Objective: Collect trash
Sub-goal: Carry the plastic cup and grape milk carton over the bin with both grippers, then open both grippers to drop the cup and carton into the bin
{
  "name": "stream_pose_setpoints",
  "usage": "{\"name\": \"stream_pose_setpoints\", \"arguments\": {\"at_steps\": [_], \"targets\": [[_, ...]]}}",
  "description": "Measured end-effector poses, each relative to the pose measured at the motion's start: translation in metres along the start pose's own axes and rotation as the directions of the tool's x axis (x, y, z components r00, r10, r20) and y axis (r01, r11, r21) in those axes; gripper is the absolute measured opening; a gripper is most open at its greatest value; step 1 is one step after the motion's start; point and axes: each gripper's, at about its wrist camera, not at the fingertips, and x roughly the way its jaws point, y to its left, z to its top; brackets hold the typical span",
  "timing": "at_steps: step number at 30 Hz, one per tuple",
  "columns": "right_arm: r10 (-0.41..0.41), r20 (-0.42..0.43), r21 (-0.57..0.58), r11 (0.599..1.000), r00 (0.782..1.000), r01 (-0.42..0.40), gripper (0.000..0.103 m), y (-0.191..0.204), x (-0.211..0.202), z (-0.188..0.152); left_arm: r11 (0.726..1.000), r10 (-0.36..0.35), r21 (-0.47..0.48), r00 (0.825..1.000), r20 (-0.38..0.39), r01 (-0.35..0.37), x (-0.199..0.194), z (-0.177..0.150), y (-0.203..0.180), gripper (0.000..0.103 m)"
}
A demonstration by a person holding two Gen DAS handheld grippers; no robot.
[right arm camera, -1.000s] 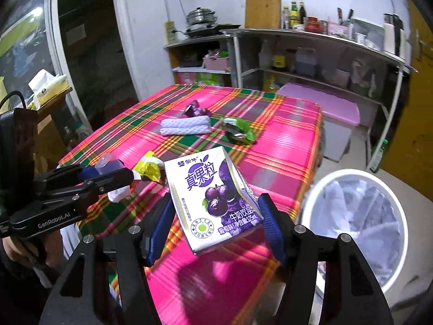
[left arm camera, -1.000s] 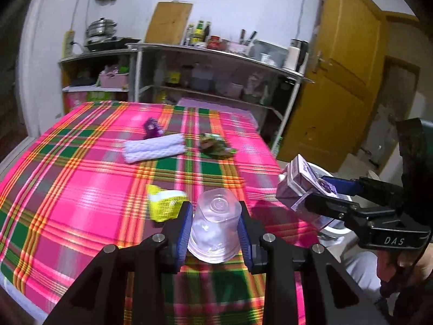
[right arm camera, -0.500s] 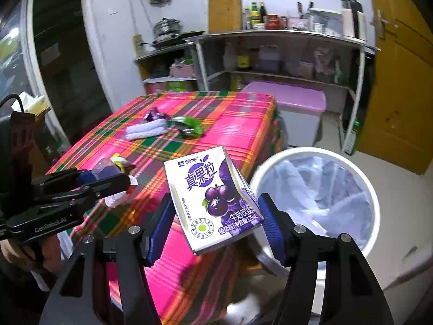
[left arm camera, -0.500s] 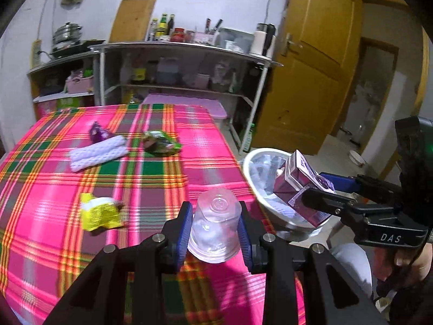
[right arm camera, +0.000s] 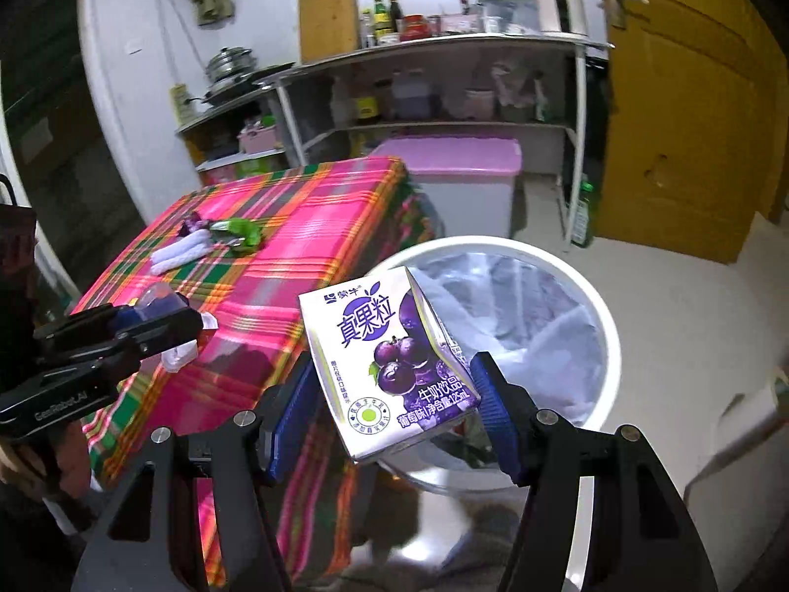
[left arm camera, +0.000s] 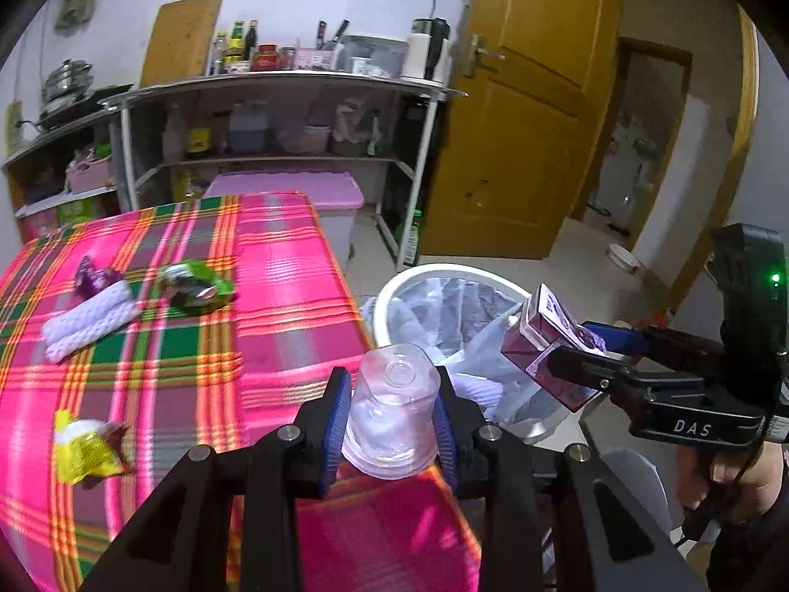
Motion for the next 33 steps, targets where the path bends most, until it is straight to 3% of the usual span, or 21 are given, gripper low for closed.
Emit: {"name": "stream_pose_setpoints", "arguments": {"at_steps": [14, 27, 31, 33], "targets": [[-0.043, -0.063, 0.094, 0.994, 0.997, 0.049, 0.064, -0.045, 0.019, -0.008, 0.997, -0.064, 0.035, 0.994, -0.084, 0.067, 0.062, 0.013, -0.031, 0.033], [-0.064, -0.137, 0.119, 0.99, 0.988, 0.081, 0.065, -0.067, 0.046, -0.011, 0.994, -0.105, 0.021, 0.978, -0.182, 0.111, 0.117, 0.02, -0.043, 0.033], [-0.076, -0.156, 0.13, 0.987, 0.985, 0.097, 0.065, -0.071, 0.054, -0.013, 0.993, -0.118, -0.006, 0.971, -0.207, 0.12, 0.128, 0.02, -0.04, 0.046], [-0.075, -0.155, 0.132, 0.987, 0.985, 0.096, 0.065, -0.072, 0.054, -0.014, 0.992, -0.126, -0.02, 0.97, -0.209, 0.125, 0.129, 0.019, -0.038, 0.047]]}}
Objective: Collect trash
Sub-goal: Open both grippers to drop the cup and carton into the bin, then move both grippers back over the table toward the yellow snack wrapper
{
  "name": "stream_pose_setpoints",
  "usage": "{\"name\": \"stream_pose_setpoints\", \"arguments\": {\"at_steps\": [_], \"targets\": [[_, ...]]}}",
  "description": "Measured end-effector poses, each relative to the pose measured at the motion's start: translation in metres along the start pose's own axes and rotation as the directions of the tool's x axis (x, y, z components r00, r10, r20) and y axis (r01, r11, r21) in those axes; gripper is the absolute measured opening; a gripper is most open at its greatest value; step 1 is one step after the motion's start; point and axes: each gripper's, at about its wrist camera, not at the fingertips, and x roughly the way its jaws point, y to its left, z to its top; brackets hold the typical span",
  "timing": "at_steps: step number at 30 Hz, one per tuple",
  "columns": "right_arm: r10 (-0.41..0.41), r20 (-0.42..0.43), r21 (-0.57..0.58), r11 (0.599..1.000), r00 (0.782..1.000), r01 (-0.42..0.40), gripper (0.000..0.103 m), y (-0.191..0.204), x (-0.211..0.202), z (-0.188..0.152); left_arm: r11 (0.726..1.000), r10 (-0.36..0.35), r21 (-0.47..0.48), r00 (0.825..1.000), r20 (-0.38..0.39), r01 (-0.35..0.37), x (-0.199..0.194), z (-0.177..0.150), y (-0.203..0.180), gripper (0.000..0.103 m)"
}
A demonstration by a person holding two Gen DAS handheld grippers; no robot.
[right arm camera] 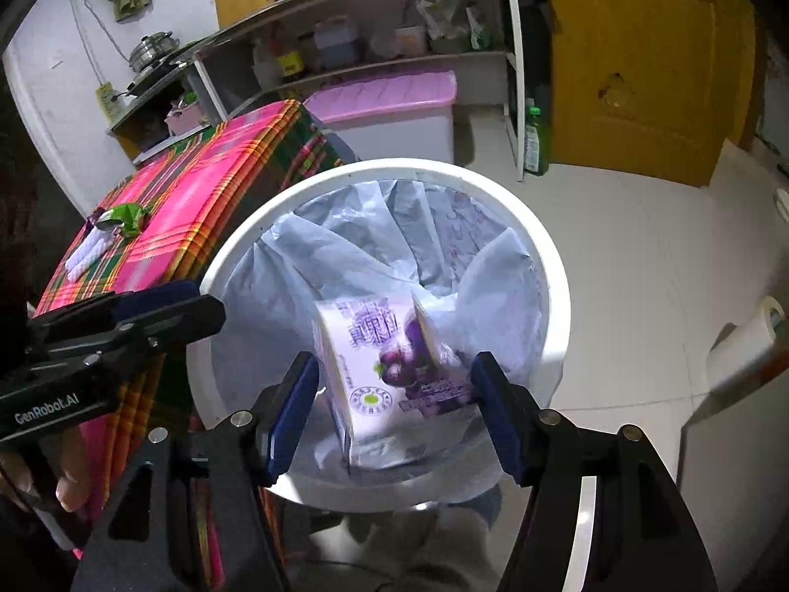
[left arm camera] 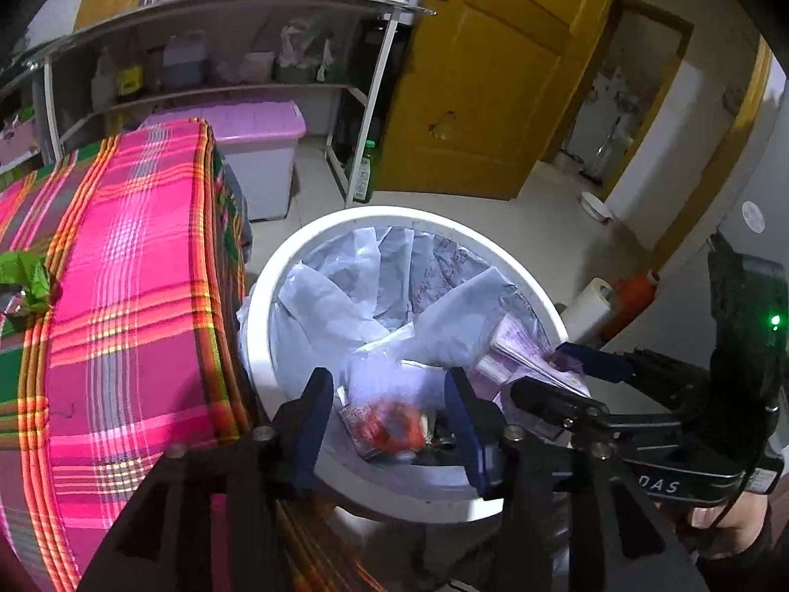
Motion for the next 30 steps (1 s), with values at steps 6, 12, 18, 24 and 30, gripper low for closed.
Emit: {"name": "stream_pose_setpoints", "arguments": {"at_steps": [6, 12, 18, 24, 30], "targets": [[-0.007, 0.025, -0.001, 1.0, 1.0, 0.007, 0.065, 0.002, -0.01, -0.001, 1.0, -0.013, -0.019, 0.999, 0.029, 0.014, -0.012, 0.0, 0.003, 0.047], [0.012, 0.079, 0.001, 1.0, 0.997, -0.012, 0.065, 0.012, -0.036, -0.005, 1.0, -0.007, -0.025, 0.996, 0.088, 0.01, -0.042, -0.01, 0.004, 0.047], [0.055, 0.137, -0.039, 0.998, 0.989, -0.051, 0.065, 0.035, -0.061, -0.008, 0.999, 0.027, -0.041, 0.99, 0.139, -0.021, -0.076, -0.026, 0.011, 0.047], [0.129, 0.148, -0.087, 0.989, 0.981, -0.117, 0.065, 0.065, -0.074, -0.011, 0.996, 0.078, -0.057, 0.979, 0.188, -0.068, -0.112, -0.046, 0.023, 0.047], [0.175, 0.137, -0.134, 0.979, 0.975, -0.157, 0.065, 0.093, -0.077, -0.017, 0.99, 0.129, -0.077, 0.968, 0.213, -0.115, -0.137, -0.063, 0.036, 0.047]]}}
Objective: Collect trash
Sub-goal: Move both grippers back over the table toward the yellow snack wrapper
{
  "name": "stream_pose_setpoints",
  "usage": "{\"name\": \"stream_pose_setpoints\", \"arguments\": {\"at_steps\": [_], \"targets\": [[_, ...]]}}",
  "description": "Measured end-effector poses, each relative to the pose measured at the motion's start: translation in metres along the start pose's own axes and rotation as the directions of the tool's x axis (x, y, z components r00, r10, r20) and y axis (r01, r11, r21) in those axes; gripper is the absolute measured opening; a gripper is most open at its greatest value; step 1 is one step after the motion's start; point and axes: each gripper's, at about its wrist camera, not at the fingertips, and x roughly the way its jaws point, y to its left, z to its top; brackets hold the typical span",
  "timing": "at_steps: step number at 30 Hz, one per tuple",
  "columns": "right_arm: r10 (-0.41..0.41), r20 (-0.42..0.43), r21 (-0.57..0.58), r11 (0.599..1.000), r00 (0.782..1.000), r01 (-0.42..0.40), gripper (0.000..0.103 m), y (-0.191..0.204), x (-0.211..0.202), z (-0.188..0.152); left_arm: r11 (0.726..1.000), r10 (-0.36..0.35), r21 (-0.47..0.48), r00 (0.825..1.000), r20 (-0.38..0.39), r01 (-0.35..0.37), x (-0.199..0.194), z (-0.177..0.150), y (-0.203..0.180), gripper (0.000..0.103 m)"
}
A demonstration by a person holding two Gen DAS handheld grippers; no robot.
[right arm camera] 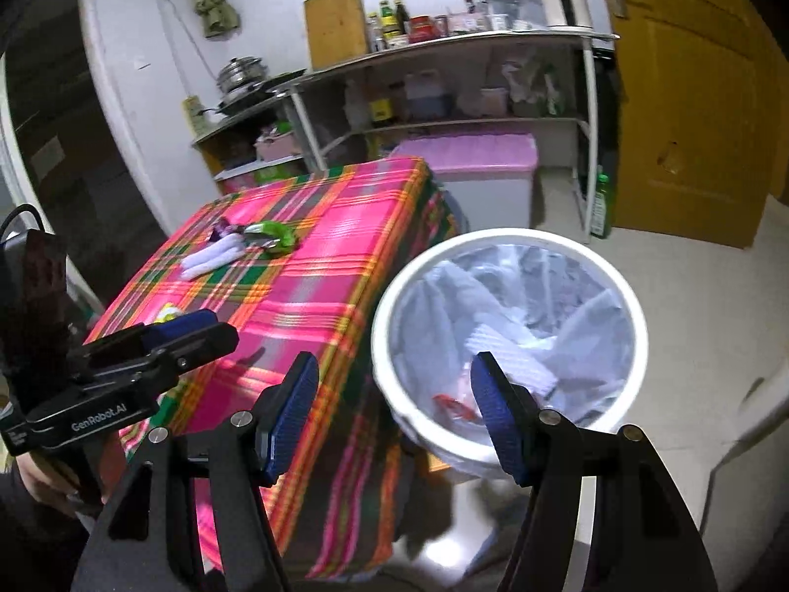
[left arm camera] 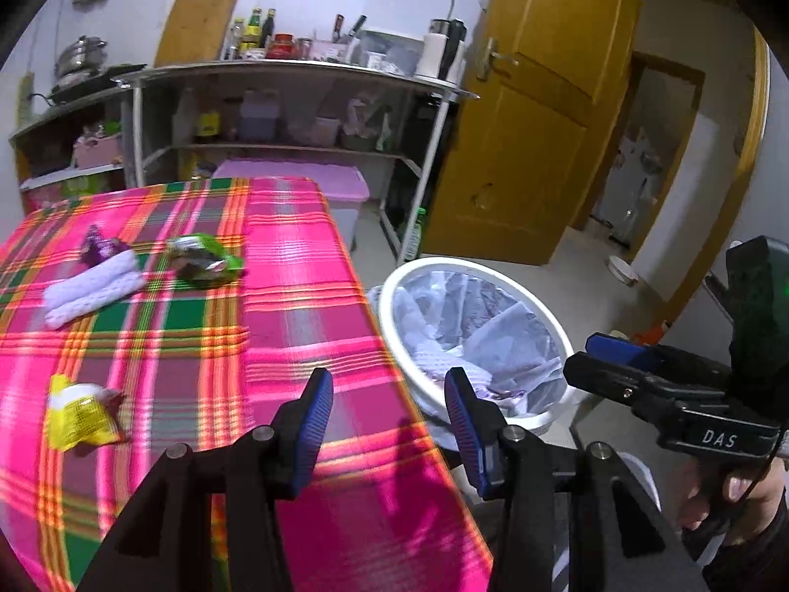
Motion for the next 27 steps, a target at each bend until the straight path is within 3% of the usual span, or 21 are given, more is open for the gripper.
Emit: {"name": "stream_pose_setpoints", "arguments": {"at_steps": [27], "targets": [[0.127, -0.045, -0.14, 0.981, 0.991, -0.132, 0.065, 0.081, 0.024, 0.003, 0.983, 0.16, -0.106, 0.983, 0.094, -0.15, -0.065, -0.023, 0.07, 0.047]]}}
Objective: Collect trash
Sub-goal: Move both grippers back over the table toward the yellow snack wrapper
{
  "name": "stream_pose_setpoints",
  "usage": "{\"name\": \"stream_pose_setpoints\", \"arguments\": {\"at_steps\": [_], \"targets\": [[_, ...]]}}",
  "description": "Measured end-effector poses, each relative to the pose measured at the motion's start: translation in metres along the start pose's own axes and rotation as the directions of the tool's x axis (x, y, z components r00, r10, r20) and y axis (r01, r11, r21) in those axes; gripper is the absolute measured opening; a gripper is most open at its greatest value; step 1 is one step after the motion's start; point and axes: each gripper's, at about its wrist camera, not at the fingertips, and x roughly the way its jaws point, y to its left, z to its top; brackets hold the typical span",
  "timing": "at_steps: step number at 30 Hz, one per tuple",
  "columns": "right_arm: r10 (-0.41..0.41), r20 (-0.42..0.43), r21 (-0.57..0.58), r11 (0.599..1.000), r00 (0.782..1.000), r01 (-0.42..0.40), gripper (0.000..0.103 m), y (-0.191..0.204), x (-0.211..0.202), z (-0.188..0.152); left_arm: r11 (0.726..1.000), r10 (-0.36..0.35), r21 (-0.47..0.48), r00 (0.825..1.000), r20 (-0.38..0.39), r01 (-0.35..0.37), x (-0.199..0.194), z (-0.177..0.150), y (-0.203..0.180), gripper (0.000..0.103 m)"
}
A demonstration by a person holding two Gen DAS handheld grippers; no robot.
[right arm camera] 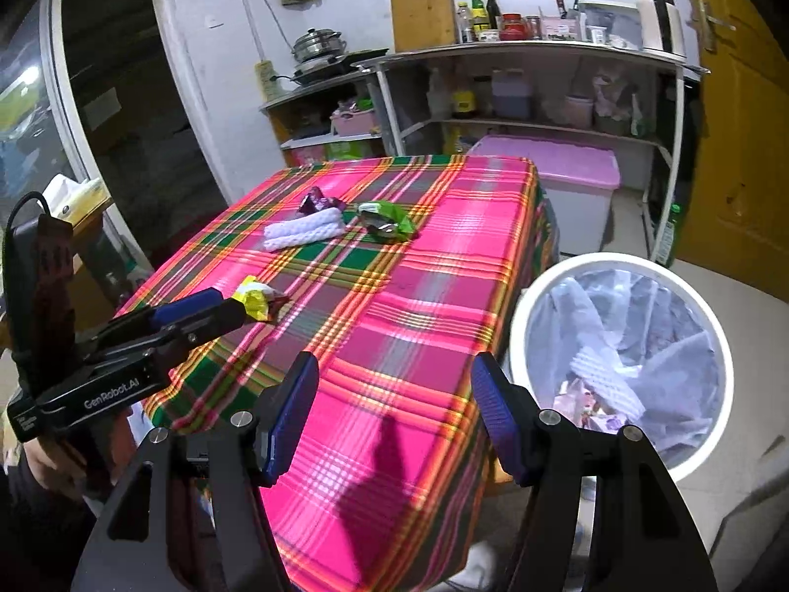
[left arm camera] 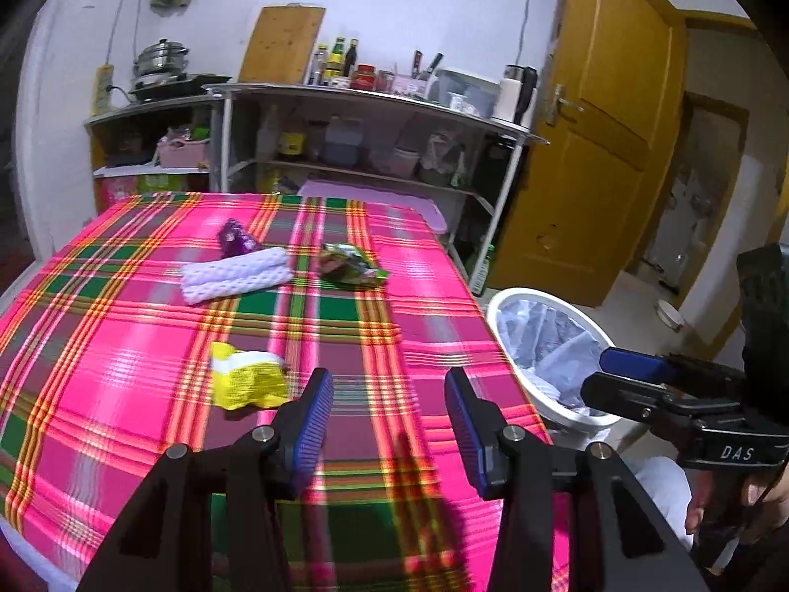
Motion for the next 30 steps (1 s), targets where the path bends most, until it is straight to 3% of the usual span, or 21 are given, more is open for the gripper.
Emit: {"name": "stream_pose_setpoints", "arguments": {"at_steps": [13, 18, 30], "targets": [[0.0, -0.049, -0.033, 0.999, 0.999, -0.002, 0.065, 0.016, 0.025, 0.013, 0.991, 0.108, -0.076, 0.994, 0.02, -0.107, -0.006, -0.001, 0.05, 0.047], [0.003, -0.062, -0.058, 0.998, 0.998, -0.007, 0.065, 0.021, 0.039, 0.019, 0.982, 0.145, -0.124, 0.989, -0.003, -0.144, 0.002, -0.003, 0.073, 0.059], [0.006, -0.079, -0.082, 0.997, 0.997, -0.013, 0.065, 0.018, 0.072, 0.04, 0.98, 0.094, -0.166, 0.991, -0.099, -0.11, 0.054, 0.0, 0.084, 0.059]]}}
